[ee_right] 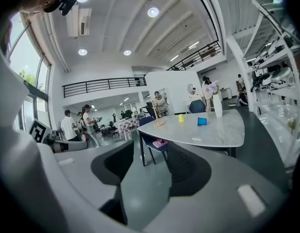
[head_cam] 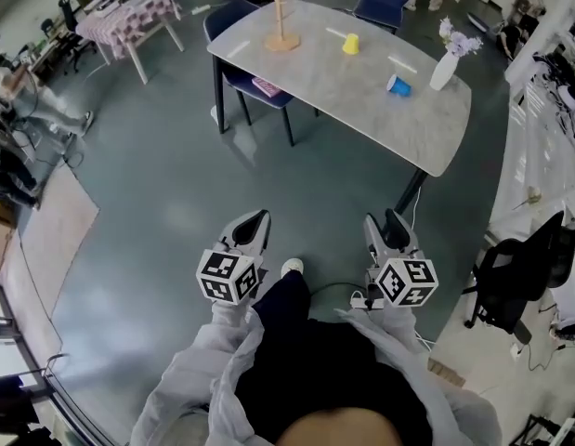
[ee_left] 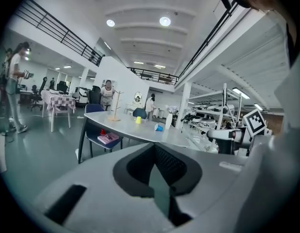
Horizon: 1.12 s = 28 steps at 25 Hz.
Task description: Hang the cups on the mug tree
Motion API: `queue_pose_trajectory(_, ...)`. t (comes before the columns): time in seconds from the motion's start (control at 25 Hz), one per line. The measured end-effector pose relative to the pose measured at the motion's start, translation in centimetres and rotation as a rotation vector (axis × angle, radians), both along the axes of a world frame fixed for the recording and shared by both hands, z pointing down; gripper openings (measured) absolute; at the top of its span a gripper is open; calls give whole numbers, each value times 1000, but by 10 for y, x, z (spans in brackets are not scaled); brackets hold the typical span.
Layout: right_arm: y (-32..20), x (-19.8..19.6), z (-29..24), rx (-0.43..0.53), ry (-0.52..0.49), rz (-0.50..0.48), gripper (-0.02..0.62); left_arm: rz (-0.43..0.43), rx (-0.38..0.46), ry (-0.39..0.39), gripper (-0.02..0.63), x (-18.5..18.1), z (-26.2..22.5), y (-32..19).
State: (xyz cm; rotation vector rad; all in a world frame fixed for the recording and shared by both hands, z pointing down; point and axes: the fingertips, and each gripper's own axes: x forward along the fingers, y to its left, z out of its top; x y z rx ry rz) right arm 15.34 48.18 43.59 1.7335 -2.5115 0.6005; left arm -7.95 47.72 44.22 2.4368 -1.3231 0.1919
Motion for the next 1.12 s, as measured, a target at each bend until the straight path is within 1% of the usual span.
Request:
queue_pose_trajectory(0.2,-50,-7,1,-16,13,1,212,-4,-18,3,6,-12,3,-56)
queue_pose_trajectory(0.52,-126,-13,-3,-7,10,42,212,39,-7,-8,7,-21,0,-137)
queue_pose_trajectory(0.64,-148,-18,-2,-5,1,56,212,53,-1,-3,7,-25,-1,-160)
queue_pose_trajectory(0.84,-170,-31,4,-6,-17,71,211,91,-8,-10,6,-29,5,-182)
queue_pose_trajectory(1.12,-165,-42,21,-61,-9,57,210,107,-54,-3,8,-32,20,-177)
